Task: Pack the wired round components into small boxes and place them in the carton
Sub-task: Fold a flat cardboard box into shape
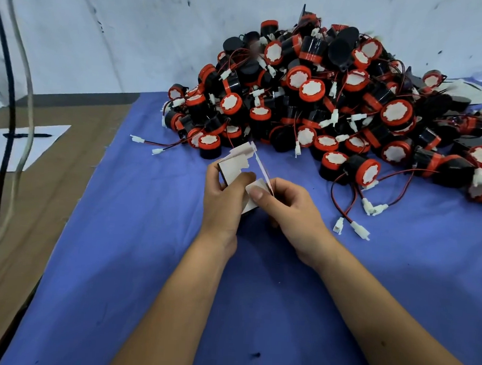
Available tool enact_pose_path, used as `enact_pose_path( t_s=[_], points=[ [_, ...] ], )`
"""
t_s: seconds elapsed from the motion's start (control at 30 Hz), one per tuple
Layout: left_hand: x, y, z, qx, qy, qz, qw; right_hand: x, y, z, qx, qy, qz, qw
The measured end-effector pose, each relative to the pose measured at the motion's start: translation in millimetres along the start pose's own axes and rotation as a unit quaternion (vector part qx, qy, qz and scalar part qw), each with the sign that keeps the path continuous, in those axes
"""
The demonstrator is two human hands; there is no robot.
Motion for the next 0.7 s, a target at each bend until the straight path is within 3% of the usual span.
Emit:
enact_pose_path(
  t_s=[0.23, 0.4, 0.53, 0.7],
  points=[
    [0.7, 1.8, 5.4, -0.029, -0.093, -0.005, 0.995, -3.2, 2.1, -0.7, 0.033, 0.03, -0.046, 0.998],
    [-0.5, 8.5, 3.2, -0.069, -0.175, 0.067, 0.98, -12.1, 6.4, -6.6, 0.044, 0.087, -0.039, 0.994],
    [-2.9, 11.4, -0.3, -0.116, -0.163, 0.106, 0.974, -15.1, 5.1, -7.0, 0.015, 0.054, -0.015, 0.998],
    [4.0, 0.8, 4.6, 0.004, -0.075, 0.014, 0.997, -6.8, 3.0, -1.7, 0.005, 0.064, 0.001, 0.998]
  ],
)
Point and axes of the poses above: each hand's wrist, its own z-axis away from the middle knuckle, its own x-axis out of the palm, y = z × x, the point moved 2 cm from there along -z, towards the middle knuckle, and after that the axes turned 14 degrees about y, right-handed, at the moved point
